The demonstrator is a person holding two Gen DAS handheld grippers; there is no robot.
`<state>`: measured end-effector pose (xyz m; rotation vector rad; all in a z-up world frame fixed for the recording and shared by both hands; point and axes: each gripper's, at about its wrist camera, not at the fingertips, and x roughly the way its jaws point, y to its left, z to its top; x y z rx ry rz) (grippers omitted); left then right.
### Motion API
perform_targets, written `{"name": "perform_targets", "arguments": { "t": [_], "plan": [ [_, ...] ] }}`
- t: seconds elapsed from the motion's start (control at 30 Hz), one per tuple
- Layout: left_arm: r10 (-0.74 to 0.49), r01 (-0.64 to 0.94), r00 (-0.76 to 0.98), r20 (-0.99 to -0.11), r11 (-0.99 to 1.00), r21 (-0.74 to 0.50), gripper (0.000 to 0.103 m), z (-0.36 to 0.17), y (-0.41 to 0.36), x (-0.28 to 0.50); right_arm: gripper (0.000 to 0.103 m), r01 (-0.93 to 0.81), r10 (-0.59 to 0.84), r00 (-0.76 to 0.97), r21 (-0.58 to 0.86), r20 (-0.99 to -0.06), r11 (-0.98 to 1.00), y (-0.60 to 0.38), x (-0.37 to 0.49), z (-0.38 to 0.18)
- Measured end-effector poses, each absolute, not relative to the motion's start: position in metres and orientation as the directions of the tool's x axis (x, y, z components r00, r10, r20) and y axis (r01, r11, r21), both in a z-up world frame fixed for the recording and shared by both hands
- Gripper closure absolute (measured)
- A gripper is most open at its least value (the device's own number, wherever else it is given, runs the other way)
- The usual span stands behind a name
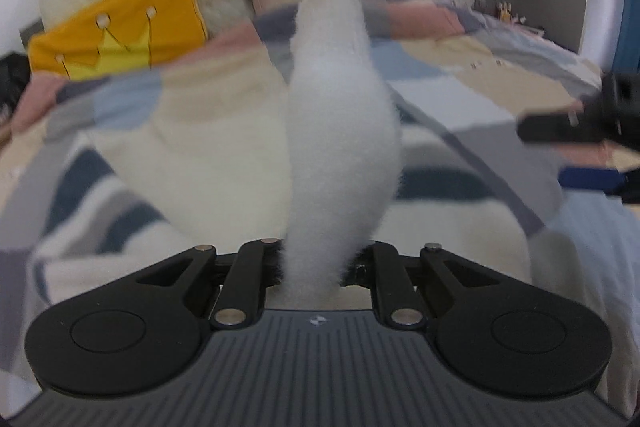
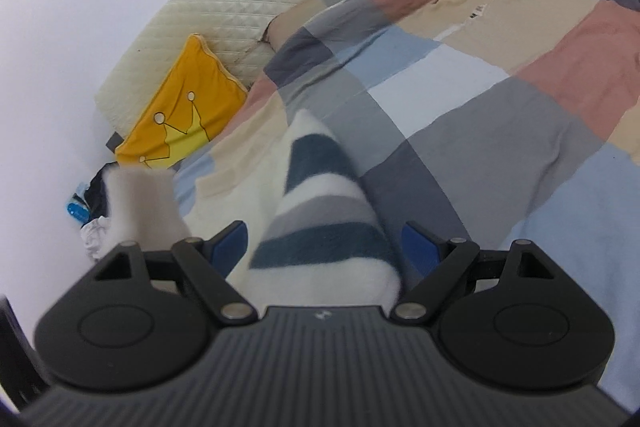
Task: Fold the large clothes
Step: 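Lift the held sleeve with the left gripper and lay it across the body, then open the left gripper and release the sleeve on the sweater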
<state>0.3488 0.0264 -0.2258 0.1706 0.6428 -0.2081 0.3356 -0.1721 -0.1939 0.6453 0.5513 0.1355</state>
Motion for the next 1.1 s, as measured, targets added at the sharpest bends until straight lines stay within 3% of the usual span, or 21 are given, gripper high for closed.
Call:
{"name": "perform_targets", "arguments": {
  "t": [0.3, 0.33, 0.43, 0.57, 0.73, 1.1],
  "plan": [
    [-0.190, 0.271, 0.751, -0.632, 0.962, 0.032, 0.086, -0.236, 0.023, 0.332, 0.017, 0.042, 0.351, 0.833, 0.681, -0.428, 0.731, -0.180, 0.339, -0.204],
    [-0.194, 0.278, 0.747, -0.636, 0.960, 0.034, 0.082, -0.233, 0.022, 0.329, 0.017, 0.041, 0.355, 0.832, 0.686, -0.426, 0.727, -0.181, 0.339, -0.204],
    [-0.249, 0.327, 0.713, -0.656, 0.945, -0.003, 0.046, -0.225, 0.023, 0.315, 0.017, 0.036, 0.365, 0.832, 0.698, -0.417, 0.715, -0.182, 0.336, -0.204],
    [-0.281, 0.353, 0.709, -0.647, 0.935, -0.020, 0.035, -0.218, 0.026, 0.286, 0.017, 0.017, 0.389, 0.832, 0.719, -0.395, 0.695, -0.181, 0.331, -0.201],
    [-0.310, 0.325, 0.709, -0.634, 0.941, -0.096, 0.033, -0.203, 0.043, 0.245, 0.017, 0.005, 0.412, 0.804, 0.698, -0.428, 0.716, -0.173, 0.327, -0.199],
    [-0.206, 0.108, 0.782, -0.588, 0.974, -0.199, 0.033, -0.205, 0.106, 0.184, 0.017, -0.005, 0.466, 0.750, 0.700, -0.470, 0.714, -0.157, 0.328, -0.211]
  ]
}}
